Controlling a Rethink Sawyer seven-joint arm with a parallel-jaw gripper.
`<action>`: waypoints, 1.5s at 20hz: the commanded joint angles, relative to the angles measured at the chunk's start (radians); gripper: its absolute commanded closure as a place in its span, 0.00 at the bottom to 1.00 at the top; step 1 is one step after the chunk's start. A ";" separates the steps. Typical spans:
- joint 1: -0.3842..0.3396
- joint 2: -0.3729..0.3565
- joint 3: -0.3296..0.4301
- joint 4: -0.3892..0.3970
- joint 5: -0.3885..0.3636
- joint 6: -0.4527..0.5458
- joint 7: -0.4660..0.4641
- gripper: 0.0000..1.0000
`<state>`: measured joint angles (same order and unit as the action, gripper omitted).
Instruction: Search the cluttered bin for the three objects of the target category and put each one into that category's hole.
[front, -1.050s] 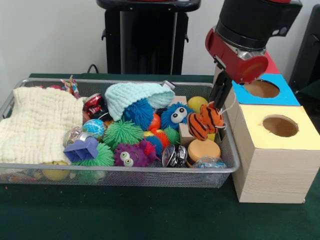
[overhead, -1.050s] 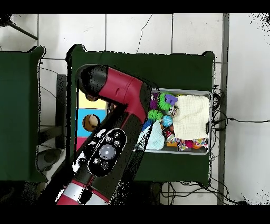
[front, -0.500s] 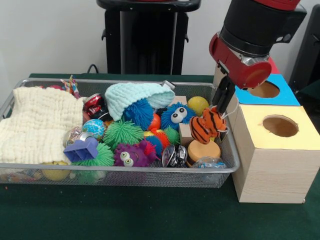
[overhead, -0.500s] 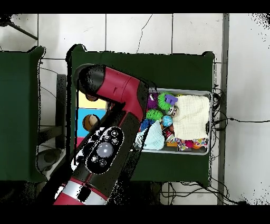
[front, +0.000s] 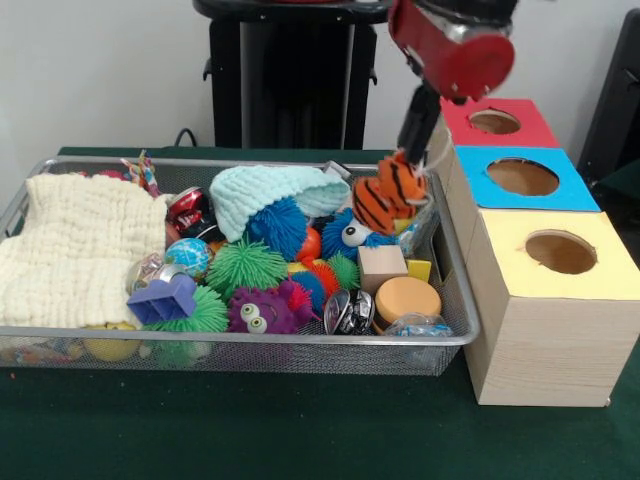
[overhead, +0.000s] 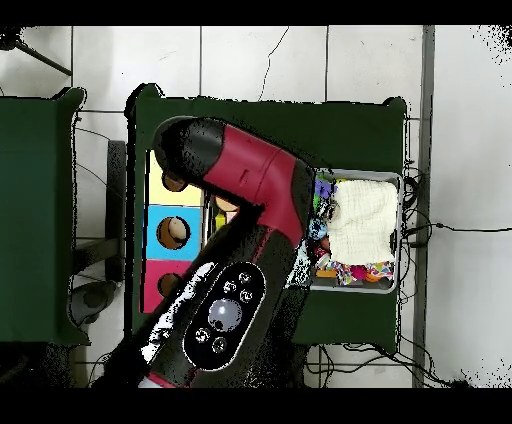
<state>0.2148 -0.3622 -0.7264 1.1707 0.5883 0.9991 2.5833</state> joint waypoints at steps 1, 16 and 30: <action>-0.111 -0.142 0.078 0.063 -0.077 0.250 -0.007 1.00; -0.159 -0.138 0.143 0.109 -0.138 0.123 0.016 1.00; -0.164 -0.153 0.178 0.180 -0.174 0.014 -0.005 1.00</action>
<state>0.0718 -0.5323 -0.6981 1.2030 0.4552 1.0852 2.5833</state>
